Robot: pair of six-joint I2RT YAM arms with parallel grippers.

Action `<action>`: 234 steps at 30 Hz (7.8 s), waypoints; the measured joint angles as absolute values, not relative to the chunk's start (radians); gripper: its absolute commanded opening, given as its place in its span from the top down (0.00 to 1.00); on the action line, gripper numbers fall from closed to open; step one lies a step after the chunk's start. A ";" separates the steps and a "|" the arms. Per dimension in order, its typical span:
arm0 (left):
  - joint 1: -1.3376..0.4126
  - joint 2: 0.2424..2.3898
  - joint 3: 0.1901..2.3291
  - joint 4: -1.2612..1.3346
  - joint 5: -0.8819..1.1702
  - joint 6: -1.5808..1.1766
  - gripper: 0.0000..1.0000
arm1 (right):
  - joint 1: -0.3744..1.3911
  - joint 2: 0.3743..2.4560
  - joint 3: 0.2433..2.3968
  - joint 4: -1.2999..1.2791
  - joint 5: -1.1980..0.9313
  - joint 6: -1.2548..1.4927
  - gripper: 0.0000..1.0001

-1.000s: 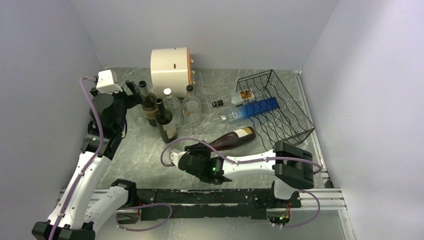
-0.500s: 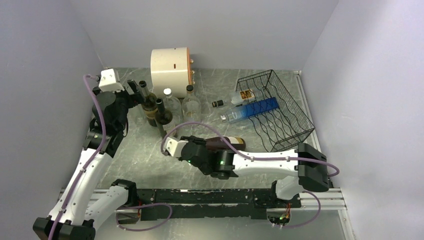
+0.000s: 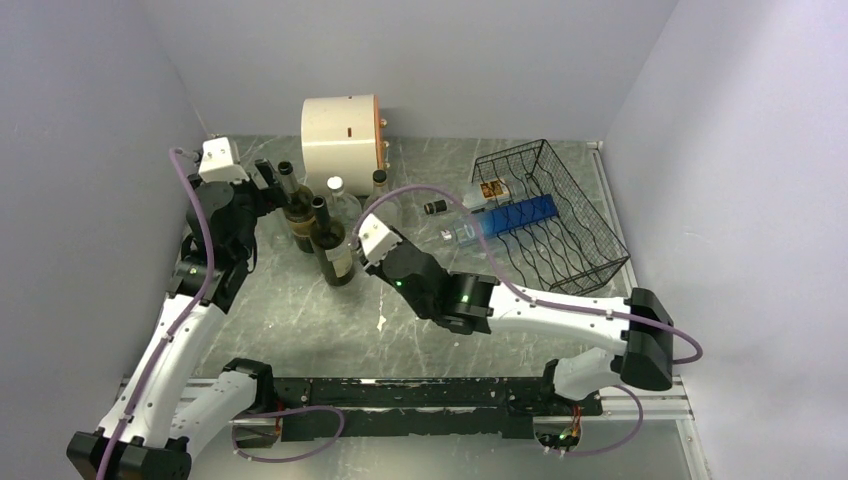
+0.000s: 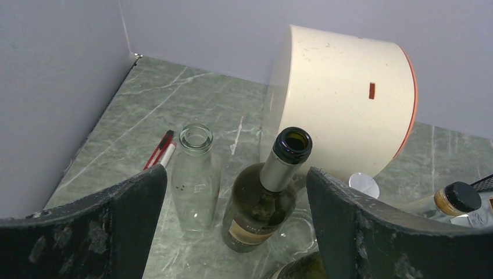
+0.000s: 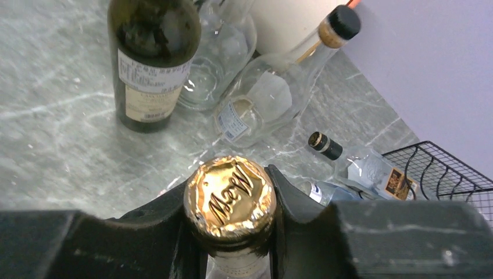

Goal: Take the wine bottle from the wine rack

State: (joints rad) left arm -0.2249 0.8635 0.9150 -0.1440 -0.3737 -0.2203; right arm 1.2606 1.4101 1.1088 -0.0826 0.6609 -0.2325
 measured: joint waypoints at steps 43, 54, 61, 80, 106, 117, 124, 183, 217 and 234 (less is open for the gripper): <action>-0.180 0.859 0.915 -0.146 -0.342 -0.228 0.07 | 0.949 1.554 1.240 0.167 0.125 0.040 1.00; -0.180 0.854 0.915 -0.146 -0.342 -0.228 0.07 | 0.943 1.604 1.244 0.245 0.119 0.004 1.00; -0.180 0.849 0.915 -0.146 -0.342 -0.228 0.07 | 0.942 1.641 1.264 0.286 0.099 0.002 1.00; -0.180 0.843 0.915 -0.146 -0.336 -0.229 0.07 | 0.942 1.605 1.297 0.316 0.101 0.041 0.20; -0.179 0.825 0.915 -0.148 -0.325 -0.237 0.07 | 0.942 1.157 1.271 -0.203 0.390 -0.278 0.00; -0.180 0.826 0.915 -0.148 -0.318 -0.241 0.07 | 0.936 1.142 1.177 -0.282 0.439 -0.239 0.00; -0.186 0.826 0.915 -0.148 -0.318 -0.241 0.07 | 0.815 1.183 1.105 -0.303 0.325 -0.160 0.00; -0.231 0.789 0.915 -0.147 -0.341 -0.239 0.07 | 0.556 1.787 1.046 -0.212 0.151 -1.216 0.18; -0.231 0.790 0.915 -0.147 -0.340 -0.239 0.07 | 0.639 1.697 0.988 -0.214 0.049 -1.227 0.86; -0.231 0.790 0.915 -0.147 -0.340 -0.240 0.07 | 0.819 1.493 0.830 -0.191 0.011 -1.189 1.00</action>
